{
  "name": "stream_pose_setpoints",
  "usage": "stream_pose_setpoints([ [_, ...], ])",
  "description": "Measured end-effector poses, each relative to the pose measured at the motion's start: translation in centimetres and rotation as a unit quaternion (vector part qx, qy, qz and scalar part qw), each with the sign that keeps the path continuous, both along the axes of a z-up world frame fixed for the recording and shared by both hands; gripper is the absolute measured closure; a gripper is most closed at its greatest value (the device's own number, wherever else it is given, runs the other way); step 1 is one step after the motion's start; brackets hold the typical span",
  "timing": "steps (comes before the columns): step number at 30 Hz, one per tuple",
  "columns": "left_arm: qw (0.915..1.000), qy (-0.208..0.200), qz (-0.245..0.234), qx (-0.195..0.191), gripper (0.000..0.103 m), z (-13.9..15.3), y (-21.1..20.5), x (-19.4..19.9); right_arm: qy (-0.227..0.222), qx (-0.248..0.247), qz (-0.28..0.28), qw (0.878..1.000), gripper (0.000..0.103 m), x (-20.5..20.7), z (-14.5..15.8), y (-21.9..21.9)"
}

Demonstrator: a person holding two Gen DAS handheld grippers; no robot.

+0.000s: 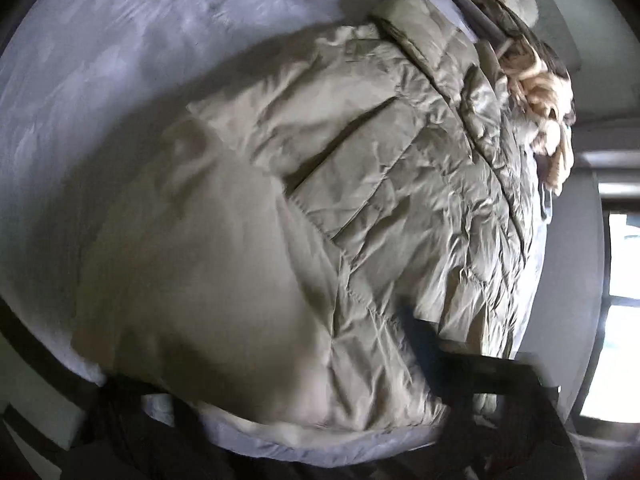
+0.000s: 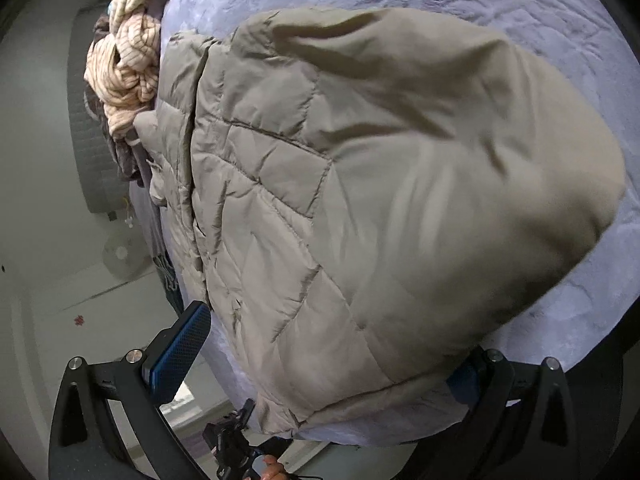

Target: Fold large clothes

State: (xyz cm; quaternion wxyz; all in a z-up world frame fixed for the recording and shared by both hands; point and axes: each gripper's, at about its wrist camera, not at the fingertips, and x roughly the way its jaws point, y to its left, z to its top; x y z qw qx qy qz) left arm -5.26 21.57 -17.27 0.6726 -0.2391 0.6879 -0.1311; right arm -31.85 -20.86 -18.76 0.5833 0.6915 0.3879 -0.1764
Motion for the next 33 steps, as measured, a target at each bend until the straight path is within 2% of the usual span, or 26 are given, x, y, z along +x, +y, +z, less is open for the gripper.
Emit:
stream_pose_setpoints([
  [1, 0.9998, -0.004, -0.016, 0.006, 0.083, 0.2, -0.2, 0.3, -0.002, 0.003, -0.005, 1.000, 0.000, -0.3, 0.0, -0.1],
  [3, 0.9994, -0.018, -0.030, 0.006, 0.084, 0.9, 0.0, 0.6, -0.003, 0.010, -0.016, 1.000, 0.000, -0.9, 0.0, -0.2],
  [5, 0.9983, -0.036, -0.045, 0.008, 0.084, 1.8, 0.0, 0.8, 0.001, 0.015, -0.031, 0.999, 0.006, -1.4, -0.1, -0.3],
  [6, 0.9975, -0.044, -0.054, 0.011, 0.084, 2.3, -0.1, 0.9, -0.001, 0.017, -0.037, 0.999, 0.021, -1.7, -0.1, -0.2],
  [7, 0.9966, -0.051, -0.063, 0.014, 0.084, 2.8, -0.2, 0.9, 0.002, 0.021, -0.040, 0.999, 0.042, -1.8, -0.3, -0.2],
  [8, 0.9955, -0.058, -0.073, 0.017, 0.084, 3.2, -0.5, 1.0, 0.008, 0.025, -0.040, 0.999, 0.051, -2.0, -0.5, -0.1],
  [10, 0.9936, -0.065, -0.090, 0.021, 0.084, 3.7, -0.6, 1.3, 0.024, 0.028, -0.034, 0.999, 0.086, -2.1, -0.9, 0.1],
  [12, 0.9926, -0.069, -0.098, 0.018, 0.084, 4.1, -0.5, 1.5, 0.035, 0.011, -0.031, 0.999, 0.092, -2.1, -0.6, 0.2],
  [19, 0.9872, -0.101, -0.124, 0.007, 0.084, 6.2, -0.2, 2.5, 0.031, -0.084, 0.022, 0.996, 0.095, -0.2, 3.2, 0.8],
  [25, 0.9792, -0.145, -0.142, -0.001, 0.084, 9.1, -1.4, 4.0, 0.017, -0.133, 0.045, 0.990, 0.095, 1.6, 6.2, 0.6],
  [33, 0.9714, -0.204, -0.121, 0.009, 0.084, 13.7, -3.8, 7.8, -0.015, -0.192, 0.111, 0.975, 0.095, 6.7, 10.9, -1.5],
])
